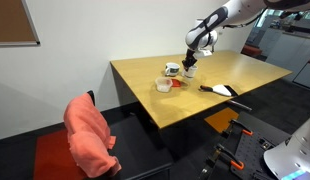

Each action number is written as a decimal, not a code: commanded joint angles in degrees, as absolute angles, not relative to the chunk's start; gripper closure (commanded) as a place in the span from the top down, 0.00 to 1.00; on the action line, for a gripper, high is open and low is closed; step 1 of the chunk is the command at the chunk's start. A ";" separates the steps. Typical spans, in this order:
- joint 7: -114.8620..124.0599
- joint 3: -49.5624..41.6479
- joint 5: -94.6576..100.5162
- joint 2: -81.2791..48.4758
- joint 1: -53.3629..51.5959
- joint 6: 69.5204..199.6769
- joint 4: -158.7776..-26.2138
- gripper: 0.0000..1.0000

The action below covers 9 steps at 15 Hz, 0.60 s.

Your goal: Move the candies from the white cup to the bowl and close it

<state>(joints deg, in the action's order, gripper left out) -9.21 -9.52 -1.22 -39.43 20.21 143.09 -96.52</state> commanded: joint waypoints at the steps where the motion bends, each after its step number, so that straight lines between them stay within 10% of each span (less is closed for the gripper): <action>1: -6.06 -10.25 0.26 -30.09 16.60 139.00 -103.16 0.01; 9: -10.74 -3.31 -5.88 -19.09 13.34 139.02 -111.32 0.01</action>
